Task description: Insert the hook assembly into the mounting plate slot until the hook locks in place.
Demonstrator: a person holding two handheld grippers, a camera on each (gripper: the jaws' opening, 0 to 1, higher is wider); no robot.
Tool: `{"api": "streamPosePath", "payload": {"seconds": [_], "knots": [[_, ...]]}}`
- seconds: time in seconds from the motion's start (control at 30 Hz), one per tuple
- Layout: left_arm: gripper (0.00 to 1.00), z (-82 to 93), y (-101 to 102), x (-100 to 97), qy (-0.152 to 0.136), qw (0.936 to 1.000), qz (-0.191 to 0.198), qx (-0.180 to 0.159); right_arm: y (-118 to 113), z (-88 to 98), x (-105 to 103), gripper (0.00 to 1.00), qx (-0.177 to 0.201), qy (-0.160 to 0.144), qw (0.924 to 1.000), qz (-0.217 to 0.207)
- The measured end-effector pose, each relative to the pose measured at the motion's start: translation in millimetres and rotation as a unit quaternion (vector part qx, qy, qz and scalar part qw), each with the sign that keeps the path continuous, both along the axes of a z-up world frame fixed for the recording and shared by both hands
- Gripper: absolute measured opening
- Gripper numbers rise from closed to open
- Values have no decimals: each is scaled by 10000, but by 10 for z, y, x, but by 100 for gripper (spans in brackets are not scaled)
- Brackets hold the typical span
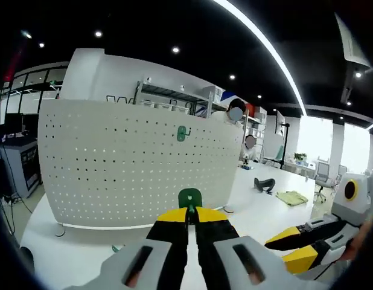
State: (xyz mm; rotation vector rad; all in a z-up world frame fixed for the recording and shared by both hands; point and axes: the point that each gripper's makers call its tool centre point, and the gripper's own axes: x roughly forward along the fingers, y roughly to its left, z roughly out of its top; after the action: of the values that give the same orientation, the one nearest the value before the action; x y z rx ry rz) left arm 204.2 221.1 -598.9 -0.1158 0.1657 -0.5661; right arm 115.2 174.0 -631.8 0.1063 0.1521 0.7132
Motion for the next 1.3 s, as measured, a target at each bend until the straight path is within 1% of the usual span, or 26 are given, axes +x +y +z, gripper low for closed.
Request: {"api": "streamPosePath", "payload": {"seconds": [0.07,0.13,0.23,0.3,0.37,0.4,0.43,0.47,0.53,0.6,0.63,0.83,1.03,1.1,1.13,1.2,1.3], "knots": [[3,16,-21,26,-30,10000,44,23,-13,-6,-6,19,44,46,10000,48],[3,28,-38,61,-47,9999,100,42,-29,1,-18,19,52,10,9999,94],[3,55,-44,132,-123,9995,267,94,-68,-23,-35,20,56,31,9999,158],[3,85,-46,166,-164,9991,383,93,-101,-55,-51,21,-17,-2,9999,165],[3,117,-48,174,-206,9985,490,119,-134,-68,-64,21,-9,40,9999,155],[3,135,-49,177,-265,9980,549,186,-149,-72,-71,22,-23,32,9999,161],[3,150,-66,185,-227,9980,584,113,-165,-73,-77,24,-64,14,9999,134],[3,165,-84,194,-226,9980,587,57,-182,-72,-70,28,-94,-17,9999,105],[3,179,-130,230,-266,9975,626,163,-220,-78,-63,33,-75,-27,9999,68],[3,214,-160,277,-283,9974,657,120,-250,-64,-67,33,-59,-60,10000,50],[3,245,-170,308,-367,9966,714,177,-256,-54,-75,33,-47,-73,10000,47],[3,318,-198,422,-551,9934,941,345,-304,-62,-77,33,-35,-30,10000,61],[3,323,-232,497,-583,9919,1032,452,-315,-58,-67,33,-27,-27,10000,35],[3,326,-226,514,-594,9913,1093,431,-317,-60,-74,33,-17,-41,10000,41],[3,326,-222,519,-608,9903,1164,459,-316,-64,-76,33,-14,-50,10000,52],[3,335,-224,543,-737,9880,1225,589,-314,-64,-89,31,-15,-73,9999,82],[3,339,-211,590,-732,9875,1263,588,-322,-75,-97,31,33,-41,9999,94]]}}
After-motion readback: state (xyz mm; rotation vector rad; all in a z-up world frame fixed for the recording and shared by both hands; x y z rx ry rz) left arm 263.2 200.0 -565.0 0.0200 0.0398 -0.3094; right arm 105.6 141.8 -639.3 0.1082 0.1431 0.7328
